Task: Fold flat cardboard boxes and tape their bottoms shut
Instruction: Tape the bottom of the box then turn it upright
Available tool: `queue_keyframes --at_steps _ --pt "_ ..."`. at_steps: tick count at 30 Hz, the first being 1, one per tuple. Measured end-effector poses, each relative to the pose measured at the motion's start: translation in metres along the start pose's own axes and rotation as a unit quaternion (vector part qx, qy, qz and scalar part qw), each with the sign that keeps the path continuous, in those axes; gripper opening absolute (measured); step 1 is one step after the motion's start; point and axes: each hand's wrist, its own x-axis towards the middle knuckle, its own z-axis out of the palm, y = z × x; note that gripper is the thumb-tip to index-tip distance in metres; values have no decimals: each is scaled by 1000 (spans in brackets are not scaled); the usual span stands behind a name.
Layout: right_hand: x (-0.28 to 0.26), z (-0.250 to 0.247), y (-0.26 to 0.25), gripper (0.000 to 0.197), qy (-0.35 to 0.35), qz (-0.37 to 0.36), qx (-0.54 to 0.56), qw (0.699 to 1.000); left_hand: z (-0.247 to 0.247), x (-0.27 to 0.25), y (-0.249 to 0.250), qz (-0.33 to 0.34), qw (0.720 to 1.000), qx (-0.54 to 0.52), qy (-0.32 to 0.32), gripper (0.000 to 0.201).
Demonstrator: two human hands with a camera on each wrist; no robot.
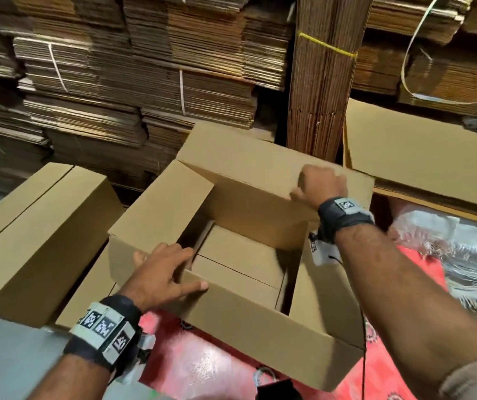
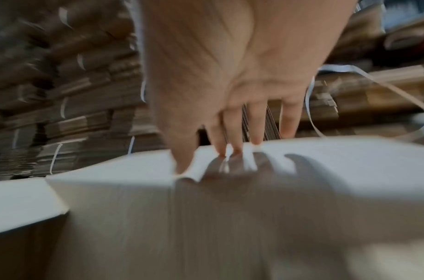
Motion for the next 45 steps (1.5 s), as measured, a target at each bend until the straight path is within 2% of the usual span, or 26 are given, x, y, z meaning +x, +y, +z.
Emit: queue_keyframes --at_steps 2,3,5,8,9,14,18,19,22,24,26,29,33,35,36,38,40,41,43,45 --pt "-7 29 1 50 -137 -11 26 990 1 0 -1 -8 1000 5 7 44" --pt "-12 40 0 58 -166 -12 36 985 0 -1 0 -11 1000 7 11 45" --pt "-19 56 2 74 -147 -10 25 989 -3 -2 8 -23 999 32 13 46" --pt "-34 59 -2 108 -120 -2 -50 991 -9 -3 25 -53 989 137 4 47" --pt "-40 59 -3 111 -121 -2 -72 990 -11 -3 32 -55 984 167 4 47" --pt "-80 55 -2 111 -162 20 -137 977 -10 -6 53 -35 976 216 -3 46" --pt "-112 38 0 99 -195 62 -168 964 -7 -13 62 -28 979 201 5 46" --pt "-118 28 -1 92 -194 69 -174 963 -7 -14 63 -26 980 199 6 46" --pt "-137 -19 6 47 -148 108 -121 976 -5 -17 62 -12 980 198 6 44" --pt "-154 -53 16 32 -110 126 -93 982 -6 -17 61 -6 979 205 -1 44" --pt "-177 -79 32 26 -63 150 -126 979 -8 -18 62 12 978 209 1 44" --pt "-207 -105 63 28 -32 206 -139 968 -7 -17 58 15 981 195 10 44" --pt "-257 -110 103 48 -103 313 -94 940 1 -15 54 32 982 181 30 44" --pt "-278 -91 108 48 -151 313 -78 934 7 -17 55 48 980 188 37 42" --pt "-285 -76 109 56 -173 301 -90 934 9 -17 55 57 979 192 40 41" --pt "-289 -42 110 84 -211 303 -109 923 12 -18 56 67 977 197 43 41" --pt "-284 -1 116 110 -232 299 -66 923 15 -19 58 76 975 204 38 43" --pt "-284 1 102 111 -236 304 -15 923 16 -19 60 80 974 210 33 42" --pt "-280 -3 79 95 -262 302 50 915 18 -19 66 87 972 216 24 38" --pt "-269 -1 81 86 -269 281 86 917 17 -18 69 91 972 216 12 35"
